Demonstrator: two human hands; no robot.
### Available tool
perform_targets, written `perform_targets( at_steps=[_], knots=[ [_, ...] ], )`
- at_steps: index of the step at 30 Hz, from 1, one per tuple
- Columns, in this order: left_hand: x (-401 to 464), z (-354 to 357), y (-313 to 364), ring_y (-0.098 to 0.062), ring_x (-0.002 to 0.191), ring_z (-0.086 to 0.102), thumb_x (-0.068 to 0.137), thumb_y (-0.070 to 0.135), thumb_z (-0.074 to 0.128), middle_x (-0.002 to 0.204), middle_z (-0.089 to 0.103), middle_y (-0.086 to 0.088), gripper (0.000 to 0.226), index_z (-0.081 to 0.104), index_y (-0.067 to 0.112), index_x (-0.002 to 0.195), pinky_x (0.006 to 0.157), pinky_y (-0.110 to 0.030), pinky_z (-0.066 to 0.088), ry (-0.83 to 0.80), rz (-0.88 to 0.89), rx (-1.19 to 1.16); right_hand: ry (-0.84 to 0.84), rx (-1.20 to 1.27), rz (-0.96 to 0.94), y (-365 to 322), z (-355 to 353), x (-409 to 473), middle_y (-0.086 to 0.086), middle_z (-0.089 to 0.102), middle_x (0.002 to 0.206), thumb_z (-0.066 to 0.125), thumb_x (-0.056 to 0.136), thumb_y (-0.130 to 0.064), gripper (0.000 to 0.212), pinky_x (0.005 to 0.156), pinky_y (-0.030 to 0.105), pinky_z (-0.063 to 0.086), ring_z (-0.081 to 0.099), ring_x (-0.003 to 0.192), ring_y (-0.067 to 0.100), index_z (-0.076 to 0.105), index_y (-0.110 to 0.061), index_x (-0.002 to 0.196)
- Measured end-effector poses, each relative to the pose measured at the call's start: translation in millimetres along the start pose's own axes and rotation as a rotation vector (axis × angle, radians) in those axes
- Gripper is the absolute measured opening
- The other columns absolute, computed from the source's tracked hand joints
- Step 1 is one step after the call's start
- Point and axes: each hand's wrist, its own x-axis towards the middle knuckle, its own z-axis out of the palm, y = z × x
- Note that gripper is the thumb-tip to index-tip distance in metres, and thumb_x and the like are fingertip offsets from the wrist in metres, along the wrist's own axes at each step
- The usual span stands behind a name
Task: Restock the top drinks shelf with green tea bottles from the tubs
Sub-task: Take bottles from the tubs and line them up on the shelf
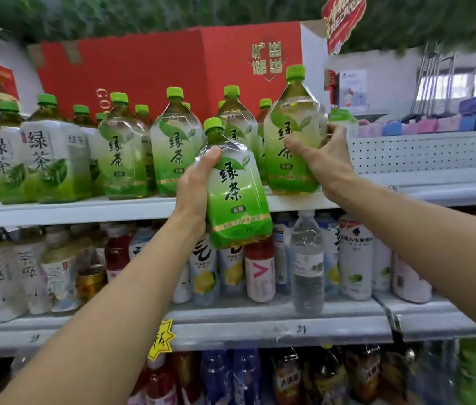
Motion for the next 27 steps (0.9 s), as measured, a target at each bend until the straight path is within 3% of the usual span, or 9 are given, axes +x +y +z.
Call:
perform_targets(
  at_steps=[3,8,12,16,18,20,22,24,27],
  knots=[
    [8.6,-0.8,-4.9,-0.046,0.106,0.068,0.066,0.057,0.079,0.111,0.073,-0.021,0.074,0.069,0.005,0.118,0.098,-0.066,0.049,0.003,-0.005,-0.002,-0.025,-0.047,0.013,16.3,4.7,17.5,0.003,0.056,0.12,0.083,0.04,-0.069,0.115,0.099,0.048,0.051,0.06,0.111,0.023,0.033,-0.019,0.132],
    [10.2,0.2,-7.2,-0.037,0.096,0.069,0.065,0.055,0.079,0.113,0.072,-0.023,0.081,0.066,0.002,0.124,0.097,-0.061,0.052,-0.019,-0.006,-0.038,-0.12,-0.104,0.044,27.4,5.3,36.9,0.006,0.055,0.126,0.08,0.03,-0.081,0.132,0.101,0.051,0.049,0.059,0.114,0.027,0.029,-0.021,0.136],
    [7.7,2.9,-6.0,-0.039,0.103,0.066,0.066,0.053,0.081,0.125,0.066,-0.027,0.084,0.062,0.002,0.131,0.1,-0.065,0.048,-0.025,-0.016,-0.106,-0.179,-0.136,0.064,29.6,2.9,40.6,0.008,0.051,0.133,0.078,0.043,-0.075,0.127,0.104,0.052,0.046,0.056,0.119,0.028,0.023,-0.021,0.143],
    [-0.7,8.5,-0.9,-0.038,0.097,0.068,0.064,0.053,0.081,0.119,0.069,-0.027,0.086,0.063,-0.001,0.128,0.098,-0.065,0.049,0.006,0.0,-0.061,-0.184,-0.289,0.146,19.8,5.4,33.5,0.011,0.041,0.147,0.075,0.055,-0.074,0.125,0.112,0.055,0.036,0.044,0.133,0.032,0.015,-0.02,0.151],
    [-7.9,13.1,-0.6,-0.037,0.092,0.07,0.062,0.053,0.081,0.114,0.071,-0.026,0.088,0.062,-0.005,0.126,0.095,-0.064,0.052,0.053,0.014,-0.035,-0.031,-0.412,0.006,12.6,4.4,12.0,0.011,0.031,0.152,0.073,0.077,-0.057,0.105,0.118,0.047,0.026,0.03,0.141,0.028,0.015,-0.013,0.153],
    [-15.6,18.6,-4.2,-0.038,0.093,0.071,0.062,0.053,0.08,0.113,0.071,-0.026,0.087,0.063,-0.003,0.126,0.092,-0.062,0.054,0.087,0.027,-0.041,0.066,-0.345,-0.222,4.1,-0.7,-24.7,0.007,0.038,0.143,0.07,0.086,-0.045,0.084,0.112,0.036,0.031,0.035,0.133,0.02,0.024,-0.013,0.149],
    [-21.3,26.2,-9.0,-0.045,0.101,0.069,0.062,0.054,0.081,0.116,0.07,-0.027,0.088,0.062,-0.001,0.127,0.092,-0.063,0.054,0.091,0.041,-0.066,-0.11,-0.236,-0.277,-0.3,-5.4,-58.9,0.0,0.05,0.128,0.071,0.085,-0.049,0.076,0.101,0.032,0.044,0.049,0.118,0.014,0.035,-0.017,0.144],
    [-26.4,41.3,-8.8,-0.048,0.11,0.065,0.061,0.059,0.084,0.121,0.068,-0.025,0.094,0.059,0.002,0.131,0.094,-0.065,0.052,0.07,0.081,-0.077,-0.383,-0.173,-0.098,-3.6,-9.1,-79.0,-0.004,0.058,0.121,0.074,0.076,-0.059,0.086,0.092,0.029,0.052,0.059,0.109,0.009,0.038,-0.02,0.143],
    [-32.4,74.5,-3.5,-0.032,0.12,0.064,0.051,0.071,0.084,0.134,0.062,-0.014,0.119,0.045,0.01,0.146,0.1,-0.055,0.052,0.07,0.156,-0.032,-0.475,-0.078,0.085,-10.6,-23.4,-80.5,-0.005,0.07,0.114,0.086,0.058,-0.06,0.093,0.088,0.033,0.058,0.069,0.1,0.01,0.05,-0.02,0.134]
  ],
)
